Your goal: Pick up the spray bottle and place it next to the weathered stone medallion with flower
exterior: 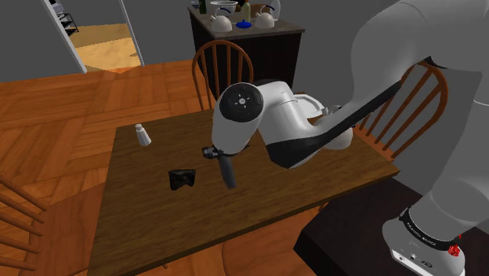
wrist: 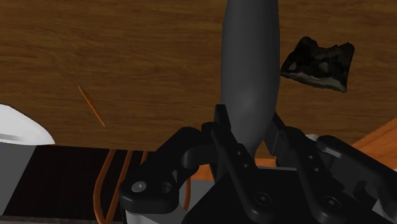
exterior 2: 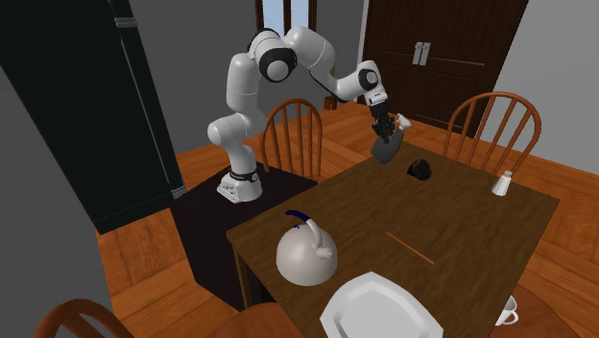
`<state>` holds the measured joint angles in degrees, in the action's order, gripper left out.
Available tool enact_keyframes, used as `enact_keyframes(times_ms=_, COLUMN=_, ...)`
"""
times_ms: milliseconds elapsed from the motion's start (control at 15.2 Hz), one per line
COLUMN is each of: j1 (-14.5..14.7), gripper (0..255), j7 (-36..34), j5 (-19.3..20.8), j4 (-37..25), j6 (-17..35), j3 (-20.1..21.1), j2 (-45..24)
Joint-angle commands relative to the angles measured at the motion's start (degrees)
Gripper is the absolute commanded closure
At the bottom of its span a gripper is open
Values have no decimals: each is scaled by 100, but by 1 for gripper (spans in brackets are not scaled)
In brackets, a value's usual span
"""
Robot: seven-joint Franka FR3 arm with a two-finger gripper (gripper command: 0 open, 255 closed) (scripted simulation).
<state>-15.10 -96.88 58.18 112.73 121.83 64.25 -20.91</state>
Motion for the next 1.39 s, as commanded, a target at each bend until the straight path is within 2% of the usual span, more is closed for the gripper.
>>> enact_keyframes(times_ms=0, j1=76, gripper=255, j7=-117, j5=137, j4=41, j6=48, j3=-89, j2=-93)
enact_keyframes(times_ms=858, j1=620, gripper=255, j7=-920, j5=1090, j4=206, j6=302, j3=-731, j2=-790)
enact_keyframes(times_ms=1320, j1=616, gripper=255, j7=-921, j5=1092, j4=206, j6=299, j3=-727, j2=-793)
